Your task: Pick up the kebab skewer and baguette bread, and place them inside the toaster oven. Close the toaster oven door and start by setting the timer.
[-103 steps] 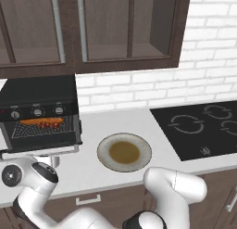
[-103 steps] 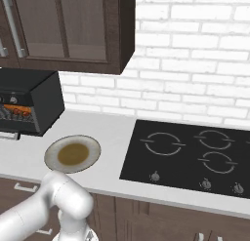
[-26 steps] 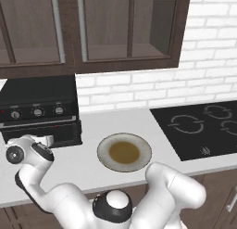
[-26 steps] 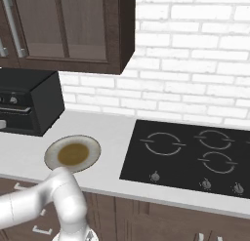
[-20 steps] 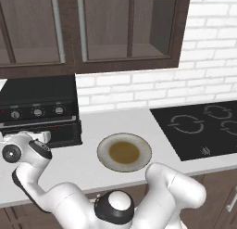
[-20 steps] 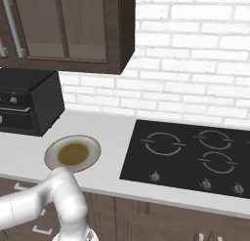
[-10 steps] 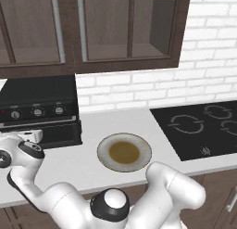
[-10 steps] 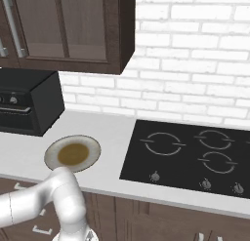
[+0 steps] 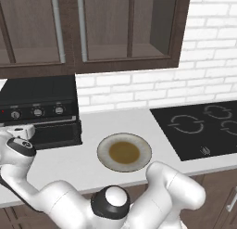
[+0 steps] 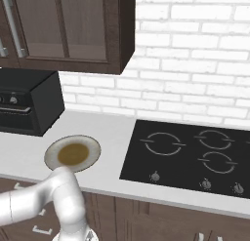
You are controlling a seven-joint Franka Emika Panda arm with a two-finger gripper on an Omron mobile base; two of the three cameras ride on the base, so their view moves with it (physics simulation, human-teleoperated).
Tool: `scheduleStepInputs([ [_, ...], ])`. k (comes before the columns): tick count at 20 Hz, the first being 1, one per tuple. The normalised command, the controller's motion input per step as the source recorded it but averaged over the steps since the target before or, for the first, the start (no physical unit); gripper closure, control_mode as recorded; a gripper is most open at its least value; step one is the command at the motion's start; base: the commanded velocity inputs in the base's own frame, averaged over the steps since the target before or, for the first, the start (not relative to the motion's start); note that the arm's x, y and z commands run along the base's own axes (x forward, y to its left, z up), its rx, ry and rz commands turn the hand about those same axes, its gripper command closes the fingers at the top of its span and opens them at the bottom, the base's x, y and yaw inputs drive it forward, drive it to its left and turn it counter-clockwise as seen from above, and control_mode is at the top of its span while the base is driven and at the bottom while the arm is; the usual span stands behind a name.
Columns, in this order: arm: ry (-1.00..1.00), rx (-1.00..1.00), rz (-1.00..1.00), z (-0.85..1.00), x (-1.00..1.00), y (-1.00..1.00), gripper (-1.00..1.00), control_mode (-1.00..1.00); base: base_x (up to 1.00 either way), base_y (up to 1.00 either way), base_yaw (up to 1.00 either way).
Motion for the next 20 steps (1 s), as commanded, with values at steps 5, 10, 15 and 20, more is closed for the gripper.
scheduleStepInputs([
  [5,-0.04,0.0,0.0,0.34,0.22,0.0,-1.0,-1.0,0.0,0.0,0.0],
  [10,0.0,0.0,0.0,0.02,0.29,0.0,-1.0,-1.0,0.0,0.0,0.0],
  [15,0.0,0.0,0.0,0.0,0.19,0.08,-1.0,-1.0,0.0,0.0,0.0],
  [20,0.0,0.0,0.0,0.0,0.11,0.09,-1.0,-1.0,0.0,0.0,0.0],
])
